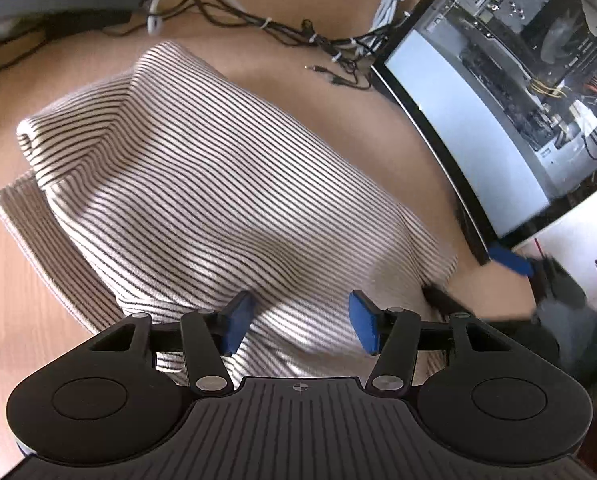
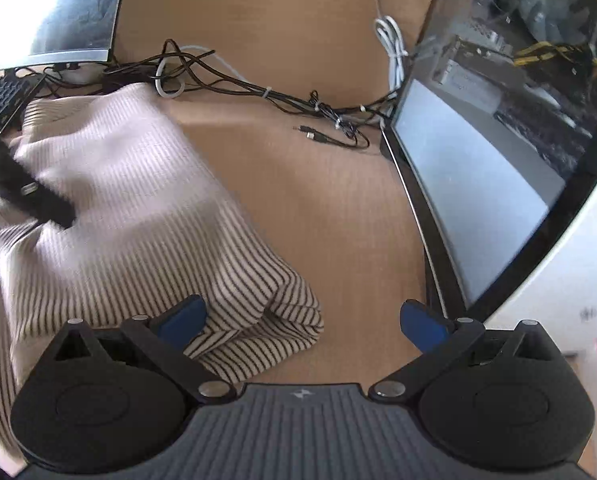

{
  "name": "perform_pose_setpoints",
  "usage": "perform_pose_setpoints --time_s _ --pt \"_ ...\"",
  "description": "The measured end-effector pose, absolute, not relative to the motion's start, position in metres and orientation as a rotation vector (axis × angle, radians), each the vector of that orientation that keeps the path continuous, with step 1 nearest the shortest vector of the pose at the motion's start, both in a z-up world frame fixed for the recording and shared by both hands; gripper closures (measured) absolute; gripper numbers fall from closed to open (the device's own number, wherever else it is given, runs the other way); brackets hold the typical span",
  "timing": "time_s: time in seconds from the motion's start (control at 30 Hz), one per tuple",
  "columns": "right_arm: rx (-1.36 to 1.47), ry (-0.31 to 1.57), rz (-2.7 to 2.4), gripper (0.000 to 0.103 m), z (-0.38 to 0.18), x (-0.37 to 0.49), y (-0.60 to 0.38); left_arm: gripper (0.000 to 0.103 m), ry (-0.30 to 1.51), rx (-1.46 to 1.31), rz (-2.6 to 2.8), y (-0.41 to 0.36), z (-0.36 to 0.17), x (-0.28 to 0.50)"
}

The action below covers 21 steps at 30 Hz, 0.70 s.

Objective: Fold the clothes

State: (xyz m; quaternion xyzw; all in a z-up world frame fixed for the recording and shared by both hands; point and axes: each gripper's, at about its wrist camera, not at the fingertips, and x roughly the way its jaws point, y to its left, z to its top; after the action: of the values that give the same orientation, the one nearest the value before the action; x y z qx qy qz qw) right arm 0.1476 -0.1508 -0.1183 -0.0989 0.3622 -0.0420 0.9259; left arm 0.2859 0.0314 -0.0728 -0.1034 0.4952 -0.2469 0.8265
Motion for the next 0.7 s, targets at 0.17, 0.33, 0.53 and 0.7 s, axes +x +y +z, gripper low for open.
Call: perform_pose_setpoints --time_s 0.17,0.33,0.53,0.7 --pt "-0.199 0.752 0.017 0.000 -0.117 0.126 -0.121 0.045 0.992 -0.204 -0.479 0.025 -0.074 0.309" --pt "-0.228 0.738 0.066 0.000 -0.119 0.115 -0.105 0.041 0.980 -0.189 -0.470 0.027 -0.074 0.306" --pt "-0.020 0.808 0.107 0.000 -0.106 0.125 -0.139 0.032 0.946 -0.145 -0.416 0.042 -0.068 0.268" --pt "-0.034 0.740 0.061 0.000 -0.093 0.130 -0.159 0.020 0.931 -0.140 -0.368 0.041 -0.056 0.224"
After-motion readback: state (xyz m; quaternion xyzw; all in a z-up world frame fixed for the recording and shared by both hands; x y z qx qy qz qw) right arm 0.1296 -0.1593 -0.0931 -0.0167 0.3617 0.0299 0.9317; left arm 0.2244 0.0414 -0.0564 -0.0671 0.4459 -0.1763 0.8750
